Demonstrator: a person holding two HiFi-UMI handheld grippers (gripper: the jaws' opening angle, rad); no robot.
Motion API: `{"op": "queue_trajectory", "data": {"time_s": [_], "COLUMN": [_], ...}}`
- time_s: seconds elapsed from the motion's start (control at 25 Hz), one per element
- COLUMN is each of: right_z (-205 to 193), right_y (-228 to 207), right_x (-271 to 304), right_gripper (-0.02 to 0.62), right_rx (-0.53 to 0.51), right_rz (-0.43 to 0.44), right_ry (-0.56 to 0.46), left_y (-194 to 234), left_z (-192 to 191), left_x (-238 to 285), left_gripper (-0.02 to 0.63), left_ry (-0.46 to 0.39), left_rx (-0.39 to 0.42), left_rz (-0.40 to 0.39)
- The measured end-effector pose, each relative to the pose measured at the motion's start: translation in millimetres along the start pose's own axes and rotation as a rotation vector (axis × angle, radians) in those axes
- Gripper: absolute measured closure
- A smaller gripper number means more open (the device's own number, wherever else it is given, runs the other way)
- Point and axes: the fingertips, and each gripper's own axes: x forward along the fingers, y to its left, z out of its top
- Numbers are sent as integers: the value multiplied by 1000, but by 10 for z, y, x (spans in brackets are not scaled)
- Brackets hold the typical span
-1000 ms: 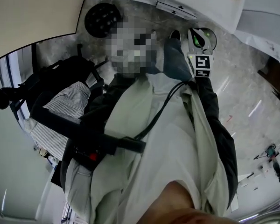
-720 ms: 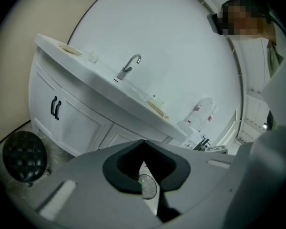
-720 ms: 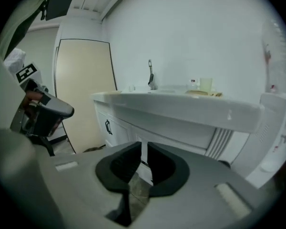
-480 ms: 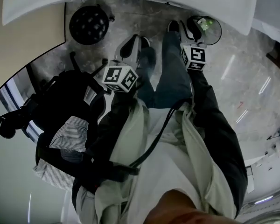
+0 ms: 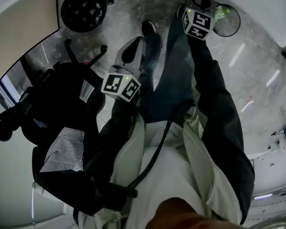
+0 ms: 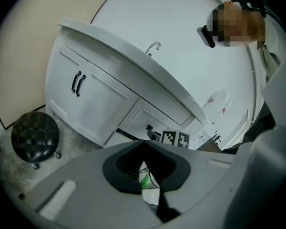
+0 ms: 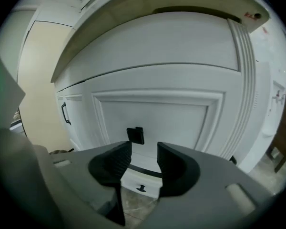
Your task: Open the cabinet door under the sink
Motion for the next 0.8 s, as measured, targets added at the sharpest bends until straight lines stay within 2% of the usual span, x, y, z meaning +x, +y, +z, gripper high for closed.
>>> {"op": "queue_trajectory", "data": {"time_s": [0.24,0.36,0.52,0.68,0.8], "right_z": [82,163,236,197,185], "right_y": [47,92,101,90,99], "right_x": [76,32,142,143,148], "right_gripper": [437,437,439,439,455], "right_rx": [24,-3,-6,-115,-132], "right_rz": [-39,-25,-41,-85,-87], "right_ry": [-55,-98,-120,-109,-124], "left_y": [190,330,475,451,401], "left_z": [-140,-56,91,179,151], "left_x": [32,266,821,1253,1416], "left_gripper": [598,598,597,597,597], "left_ry": [3,-40,-91,-123,-136], "left_rx": [17,82,160,170,166], "left_rz": [38,71,78,32,-18]}}
